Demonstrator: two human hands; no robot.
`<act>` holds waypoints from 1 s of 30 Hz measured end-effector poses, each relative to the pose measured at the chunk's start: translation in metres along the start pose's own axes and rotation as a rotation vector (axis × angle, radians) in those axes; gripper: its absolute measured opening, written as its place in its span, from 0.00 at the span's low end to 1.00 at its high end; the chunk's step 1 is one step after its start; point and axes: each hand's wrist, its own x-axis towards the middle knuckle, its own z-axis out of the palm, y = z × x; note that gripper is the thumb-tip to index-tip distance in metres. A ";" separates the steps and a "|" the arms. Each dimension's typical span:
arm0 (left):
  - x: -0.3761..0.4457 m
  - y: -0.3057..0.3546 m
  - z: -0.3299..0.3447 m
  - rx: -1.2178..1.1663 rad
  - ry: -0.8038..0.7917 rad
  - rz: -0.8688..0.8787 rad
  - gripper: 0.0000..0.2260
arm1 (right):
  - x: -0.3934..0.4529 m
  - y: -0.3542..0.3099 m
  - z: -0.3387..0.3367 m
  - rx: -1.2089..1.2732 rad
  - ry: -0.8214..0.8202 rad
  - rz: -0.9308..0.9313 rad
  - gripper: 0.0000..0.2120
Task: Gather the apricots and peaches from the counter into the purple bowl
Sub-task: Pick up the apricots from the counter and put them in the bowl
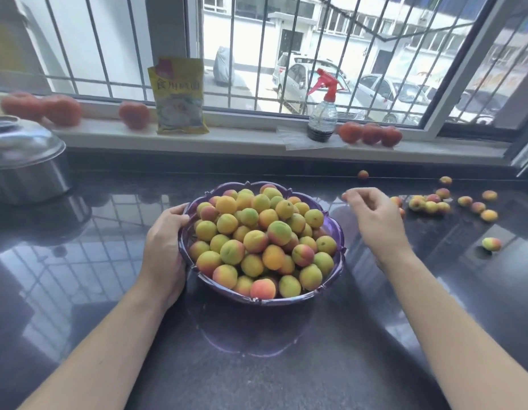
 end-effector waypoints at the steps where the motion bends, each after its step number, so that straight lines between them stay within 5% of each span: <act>1: 0.001 -0.001 -0.001 0.002 0.001 0.002 0.22 | 0.006 0.016 -0.005 -0.123 0.108 -0.014 0.06; 4: 0.002 -0.003 -0.003 0.006 -0.006 0.005 0.22 | 0.016 0.071 -0.023 -0.608 0.223 -0.007 0.13; 11: 0.003 -0.006 -0.004 -0.007 -0.013 0.010 0.22 | 0.055 0.096 -0.034 -0.799 0.102 0.227 0.27; 22: 0.000 -0.004 -0.003 -0.001 -0.028 0.024 0.23 | 0.060 0.096 -0.034 -0.874 0.220 0.134 0.15; 27: -0.003 0.001 0.000 0.023 -0.033 0.023 0.24 | 0.038 0.080 -0.035 -0.540 0.261 0.088 0.08; 30: -0.007 0.003 0.003 0.042 -0.018 0.032 0.22 | 0.021 0.049 -0.037 0.297 0.223 0.425 0.02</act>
